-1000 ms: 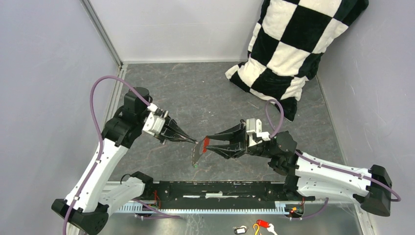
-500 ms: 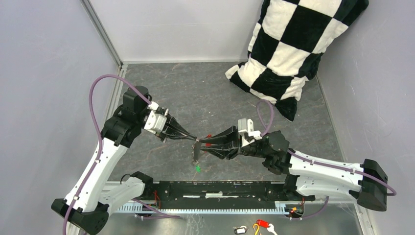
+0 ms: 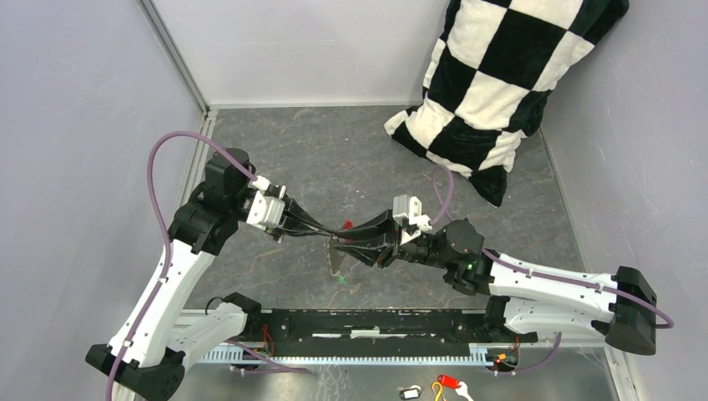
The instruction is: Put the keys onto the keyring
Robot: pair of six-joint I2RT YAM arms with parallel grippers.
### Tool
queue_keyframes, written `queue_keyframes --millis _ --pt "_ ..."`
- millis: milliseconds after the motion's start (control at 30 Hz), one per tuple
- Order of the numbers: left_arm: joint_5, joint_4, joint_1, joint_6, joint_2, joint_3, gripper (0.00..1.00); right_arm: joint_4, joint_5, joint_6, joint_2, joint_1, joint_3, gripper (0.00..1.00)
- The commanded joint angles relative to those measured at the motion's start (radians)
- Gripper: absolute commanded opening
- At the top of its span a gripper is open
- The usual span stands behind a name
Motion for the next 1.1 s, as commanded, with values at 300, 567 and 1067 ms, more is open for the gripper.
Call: queue_keyframes --millis 300,567,1067 --pt "-0.046 0.13 -0.006 -0.186 -0.037 -0.024 0.02 0.007 0.205 -0.042 -0.089 0.006 -0.03 0.32" --pt "-0.145 0.465 -0.007 -0.509 -0.109 -0.142 0.02 0.002 0.166 -0.033 -0.053 0.007 -0.005 0.28" --pt "-0.138 0.474 -0.006 -0.527 -0.117 -0.157 0.02 -0.01 0.131 -0.028 -0.033 0.006 0.024 0.25"
